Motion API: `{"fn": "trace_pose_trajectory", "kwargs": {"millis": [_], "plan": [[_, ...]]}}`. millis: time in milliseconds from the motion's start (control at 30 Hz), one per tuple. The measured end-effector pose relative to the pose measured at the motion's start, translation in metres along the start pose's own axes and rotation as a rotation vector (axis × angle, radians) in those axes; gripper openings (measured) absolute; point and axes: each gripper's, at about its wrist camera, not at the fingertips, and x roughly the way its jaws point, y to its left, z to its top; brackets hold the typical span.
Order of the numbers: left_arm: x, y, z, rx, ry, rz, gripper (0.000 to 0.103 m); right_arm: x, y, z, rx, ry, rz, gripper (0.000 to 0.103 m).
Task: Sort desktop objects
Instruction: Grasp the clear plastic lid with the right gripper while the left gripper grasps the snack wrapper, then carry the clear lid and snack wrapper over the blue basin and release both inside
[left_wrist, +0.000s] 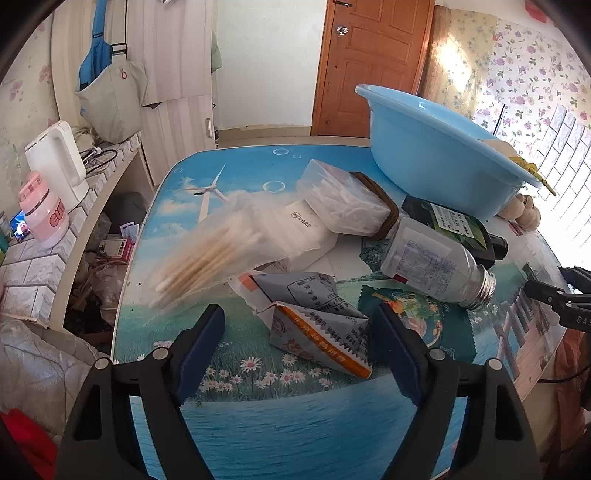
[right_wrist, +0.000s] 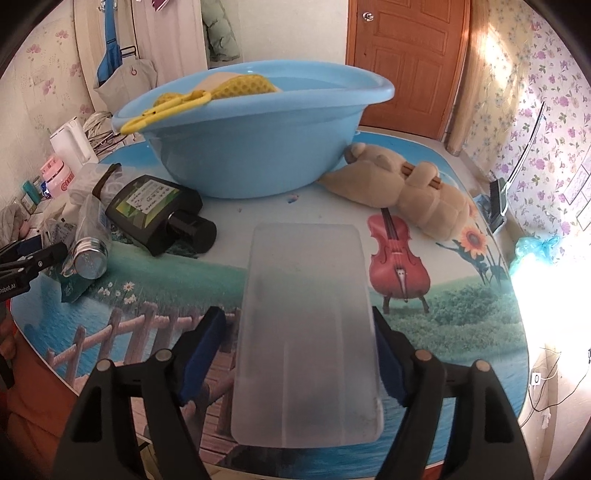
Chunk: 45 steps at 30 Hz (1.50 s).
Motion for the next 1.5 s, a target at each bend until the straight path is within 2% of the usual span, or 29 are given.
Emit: {"fn": "trace_pose_trajectory", "kwargs": {"millis": [33, 67, 100, 167, 267, 500, 600, 800, 933, 1200, 1500], "plan": [[-0.002, -0.001, 0.0, 0.005, -0.004, -0.009, 0.064, -0.001, -0.001, 0.0, 0.002, -0.003, -0.003, 0.072], [-0.002, -0.004, 0.0, 0.019, -0.004, -0.006, 0.051, -0.001, -0.002, 0.0, 0.005, -0.006, -0.005, 0.068], [-0.003, -0.006, -0.001, 0.028, -0.001, 0.004, 0.05, -0.002, -0.004, 0.0, 0.007, -0.009, -0.004, 0.061], [-0.003, -0.006, -0.002, 0.02, -0.001, -0.003, 0.048, -0.003, -0.007, 0.001, 0.025, -0.007, 0.011, 0.061], [-0.004, -0.006, -0.002, -0.007, 0.008, -0.025, 0.047, -0.006, -0.011, 0.001, 0.059, -0.018, 0.036, 0.061], [-0.02, 0.001, 0.005, -0.064, -0.006, -0.08, 0.047, -0.029, -0.02, 0.007, 0.092, -0.113, 0.043, 0.061], [-0.032, -0.003, 0.012, -0.062, -0.041, -0.072, 0.047, -0.038, -0.022, 0.01, 0.103, -0.145, 0.051, 0.061], [-0.053, -0.011, 0.026, -0.078, -0.086, -0.117, 0.047, -0.052, -0.028, 0.012, 0.122, -0.193, 0.079, 0.061], [-0.067, -0.023, 0.034, -0.053, -0.116, -0.126, 0.047, -0.064, -0.032, 0.014, 0.139, -0.231, 0.095, 0.061], [-0.075, -0.052, 0.061, -0.02, -0.137, -0.191, 0.047, -0.088, -0.025, 0.026, 0.117, -0.325, 0.129, 0.061], [-0.073, -0.093, 0.095, 0.041, -0.175, -0.253, 0.047, -0.094, -0.014, 0.04, 0.091, -0.362, 0.188, 0.061]]}}
